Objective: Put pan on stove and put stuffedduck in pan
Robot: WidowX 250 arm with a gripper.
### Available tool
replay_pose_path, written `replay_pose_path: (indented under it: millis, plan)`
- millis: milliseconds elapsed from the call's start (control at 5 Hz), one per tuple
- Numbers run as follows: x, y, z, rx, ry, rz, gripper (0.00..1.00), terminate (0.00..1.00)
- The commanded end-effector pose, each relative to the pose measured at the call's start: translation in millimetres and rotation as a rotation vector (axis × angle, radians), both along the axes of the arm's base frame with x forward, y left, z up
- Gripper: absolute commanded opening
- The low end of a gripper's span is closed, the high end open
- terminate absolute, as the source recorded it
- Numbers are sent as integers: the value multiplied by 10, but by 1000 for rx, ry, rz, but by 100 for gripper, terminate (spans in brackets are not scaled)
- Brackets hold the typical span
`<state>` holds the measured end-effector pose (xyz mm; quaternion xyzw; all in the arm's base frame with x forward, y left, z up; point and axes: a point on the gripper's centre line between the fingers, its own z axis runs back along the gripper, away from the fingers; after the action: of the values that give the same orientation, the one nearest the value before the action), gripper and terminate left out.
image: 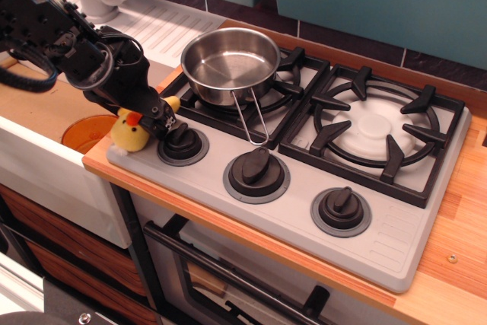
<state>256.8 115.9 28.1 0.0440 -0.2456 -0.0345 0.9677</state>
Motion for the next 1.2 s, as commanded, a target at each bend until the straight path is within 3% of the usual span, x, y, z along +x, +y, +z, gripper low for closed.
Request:
replay_pose_path:
  millis: [0,200,600,1000]
  plan:
    - [76,-69,77,-107,114,-34,0,0]
    - [30,-114,293,-147,235,-11,0,0]
    - [40,-105,394,-137,248,-7,0,0]
    - [150,-122,945,-60,283,29,0,0]
